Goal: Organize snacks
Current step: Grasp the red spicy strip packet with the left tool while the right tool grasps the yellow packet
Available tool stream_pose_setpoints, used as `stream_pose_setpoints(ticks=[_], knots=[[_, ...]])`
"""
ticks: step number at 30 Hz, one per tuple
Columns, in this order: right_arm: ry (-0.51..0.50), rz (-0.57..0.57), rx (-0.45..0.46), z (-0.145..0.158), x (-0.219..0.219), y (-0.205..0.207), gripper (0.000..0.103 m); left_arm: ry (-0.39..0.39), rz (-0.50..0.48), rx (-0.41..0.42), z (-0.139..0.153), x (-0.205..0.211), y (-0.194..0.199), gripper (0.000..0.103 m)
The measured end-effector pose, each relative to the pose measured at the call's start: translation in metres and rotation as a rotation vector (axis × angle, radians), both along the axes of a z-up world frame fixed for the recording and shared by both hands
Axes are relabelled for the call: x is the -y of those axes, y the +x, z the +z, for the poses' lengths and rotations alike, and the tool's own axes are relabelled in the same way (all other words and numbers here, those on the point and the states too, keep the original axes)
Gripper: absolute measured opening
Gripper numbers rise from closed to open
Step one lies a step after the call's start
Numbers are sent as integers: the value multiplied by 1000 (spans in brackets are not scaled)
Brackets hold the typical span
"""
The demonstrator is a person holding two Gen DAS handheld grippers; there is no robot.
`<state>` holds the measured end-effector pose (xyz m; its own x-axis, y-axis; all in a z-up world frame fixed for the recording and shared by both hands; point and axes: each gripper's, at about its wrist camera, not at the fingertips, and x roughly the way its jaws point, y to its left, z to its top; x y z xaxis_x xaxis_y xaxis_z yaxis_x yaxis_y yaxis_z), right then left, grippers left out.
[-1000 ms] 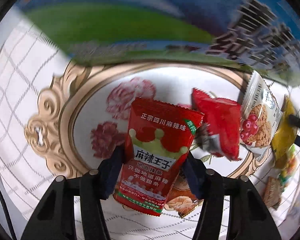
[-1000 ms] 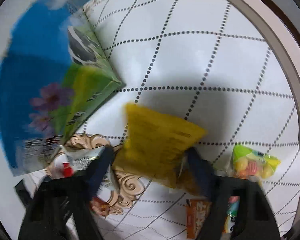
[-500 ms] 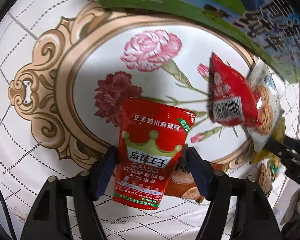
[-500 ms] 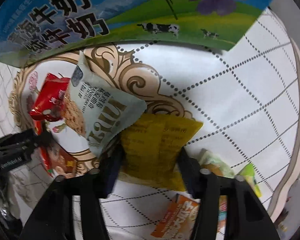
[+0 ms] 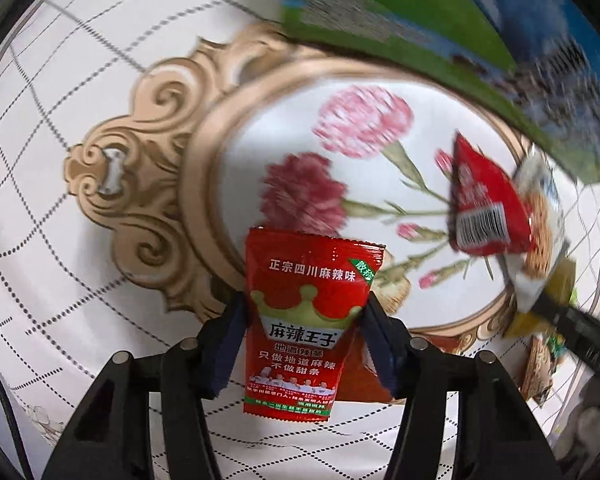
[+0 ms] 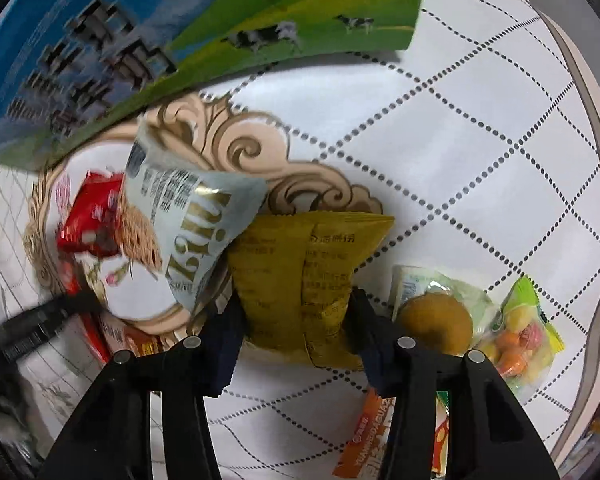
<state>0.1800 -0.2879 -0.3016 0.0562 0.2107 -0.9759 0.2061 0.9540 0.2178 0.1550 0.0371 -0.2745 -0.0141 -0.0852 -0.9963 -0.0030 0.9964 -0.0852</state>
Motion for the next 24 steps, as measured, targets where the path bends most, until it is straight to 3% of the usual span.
stream_pose_setpoints(ticks=[4,11,18,20,21,24], knots=[[3,69,-32,0,-12,-18,53,-91,4,-97,-14,-13,-4,74],[18,38,-37,-9,-18,-27,62,-15,-104,-88,-20,-7,-37,74],[5,54,-48,-22,-60,-15,63,45,-132,-81,-26,-9,-66,73],[-2,50,-49,-28,-64,-14,63,65,-112,-58,-24,-4,-79,63],[-6,51,-45,-29,-65,-14,62,69,-108,-53,-23,-5,-80,52],[-35,57,-27,-33,-71,-11,54,79,-83,-33,-19,-9,-85,46]])
